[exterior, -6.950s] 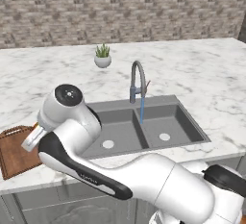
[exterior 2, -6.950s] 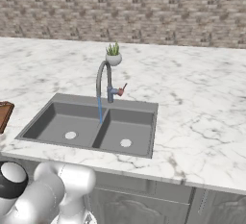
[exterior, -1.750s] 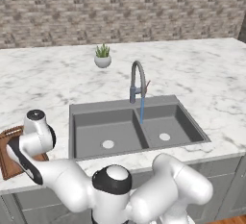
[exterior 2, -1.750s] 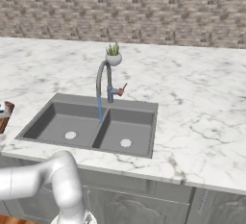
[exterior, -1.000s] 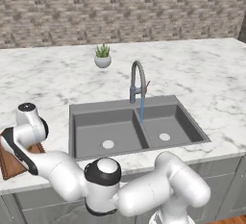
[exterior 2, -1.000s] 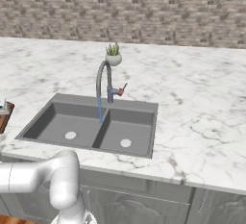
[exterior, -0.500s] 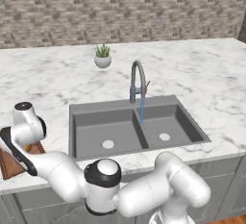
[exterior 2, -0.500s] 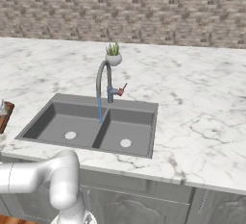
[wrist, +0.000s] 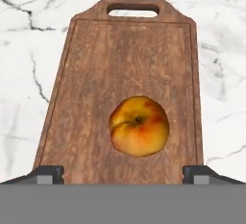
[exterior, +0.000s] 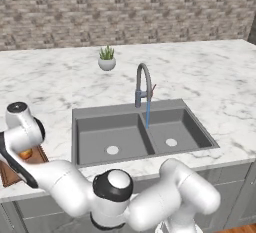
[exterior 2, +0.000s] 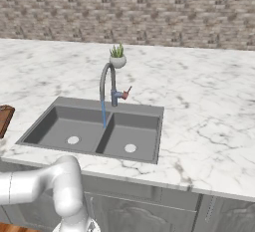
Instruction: Pick the peach from the sink and place it on the cutting board to airdry. Then turn off the sink faucet.
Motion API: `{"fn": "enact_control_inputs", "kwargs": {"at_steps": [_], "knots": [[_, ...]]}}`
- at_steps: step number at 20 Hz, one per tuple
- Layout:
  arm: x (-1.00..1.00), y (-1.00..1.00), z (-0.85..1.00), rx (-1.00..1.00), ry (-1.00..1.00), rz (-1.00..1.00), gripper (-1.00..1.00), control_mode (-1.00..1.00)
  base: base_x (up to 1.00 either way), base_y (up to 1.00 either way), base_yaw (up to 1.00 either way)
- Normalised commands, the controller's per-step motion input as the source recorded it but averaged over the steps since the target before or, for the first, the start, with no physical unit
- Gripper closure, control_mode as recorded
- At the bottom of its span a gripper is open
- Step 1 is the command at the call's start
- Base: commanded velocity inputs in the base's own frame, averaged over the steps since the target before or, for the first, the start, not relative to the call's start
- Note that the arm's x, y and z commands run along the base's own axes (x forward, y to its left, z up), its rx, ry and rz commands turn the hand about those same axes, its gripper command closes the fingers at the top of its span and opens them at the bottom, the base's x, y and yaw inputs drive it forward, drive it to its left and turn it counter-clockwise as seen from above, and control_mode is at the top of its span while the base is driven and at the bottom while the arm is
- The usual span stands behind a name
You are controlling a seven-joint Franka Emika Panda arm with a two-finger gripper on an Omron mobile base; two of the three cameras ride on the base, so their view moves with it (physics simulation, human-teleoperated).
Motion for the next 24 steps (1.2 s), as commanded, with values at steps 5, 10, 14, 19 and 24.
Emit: {"fn": "enact_control_inputs", "kwargs": {"at_steps": [5,10,14,19,24], "knots": [[-0.33,-0.24,0.71,0.0,-0.22,0.0,-1.0,-1.0,0.0,0.0,0.0],[-0.55,-0.57,0.7,0.03,-0.31,0.0,-1.0,-1.0,0.0,0.0,0.0],[-0.65,-0.67,0.85,0.07,-0.25,0.0,-1.0,-1.0,0.0,0.0,0.0],[-0.63,-0.7,0.89,0.1,-0.17,0.0,-1.0,-1.0,0.0,0.0,0.0],[-0.59,-0.81,0.85,0.14,-0.1,0.0,-1.0,-1.0,0.0,0.0,0.0]]}}
